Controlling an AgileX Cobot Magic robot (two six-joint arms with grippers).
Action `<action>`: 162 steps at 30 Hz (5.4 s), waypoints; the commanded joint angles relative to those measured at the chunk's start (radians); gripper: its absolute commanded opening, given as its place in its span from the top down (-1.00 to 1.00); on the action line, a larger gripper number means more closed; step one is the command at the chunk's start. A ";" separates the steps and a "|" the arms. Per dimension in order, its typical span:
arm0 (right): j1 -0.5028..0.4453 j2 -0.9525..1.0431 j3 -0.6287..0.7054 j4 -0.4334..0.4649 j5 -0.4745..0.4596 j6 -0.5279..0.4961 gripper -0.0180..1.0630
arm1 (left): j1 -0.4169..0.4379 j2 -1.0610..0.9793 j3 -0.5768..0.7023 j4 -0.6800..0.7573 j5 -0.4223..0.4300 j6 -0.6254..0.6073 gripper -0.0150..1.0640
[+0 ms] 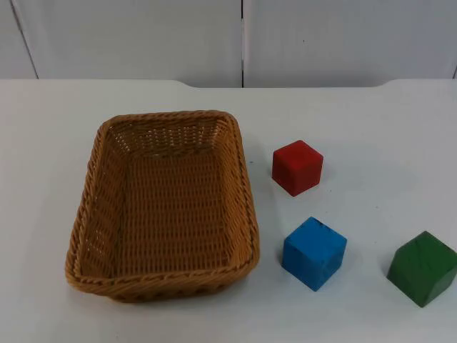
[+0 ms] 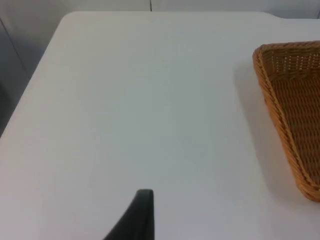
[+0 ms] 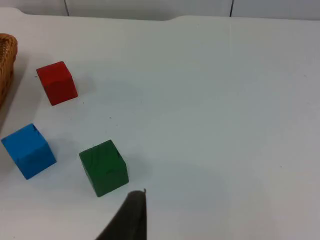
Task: Pick up one cube with each hand and place exactly two cubes into the same basket, leaving the remaining cube outside.
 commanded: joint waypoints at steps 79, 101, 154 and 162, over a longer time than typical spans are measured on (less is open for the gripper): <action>-0.005 1.306 -0.539 0.213 -0.241 -0.183 -0.98 | 0.002 0.743 -0.217 -0.689 -0.122 0.549 -0.93; 0.142 1.599 -0.751 0.329 -0.264 -0.293 -0.98 | -0.260 1.078 -0.442 -0.597 -0.187 0.536 -0.91; 0.313 2.110 -1.128 0.250 -0.243 -0.415 -0.98 | -0.996 1.834 -0.656 -0.009 -0.635 -0.007 -0.91; 0.313 2.110 -1.128 0.250 -0.262 -0.415 -0.98 | -0.996 1.924 -0.663 0.027 -0.707 -0.007 -0.91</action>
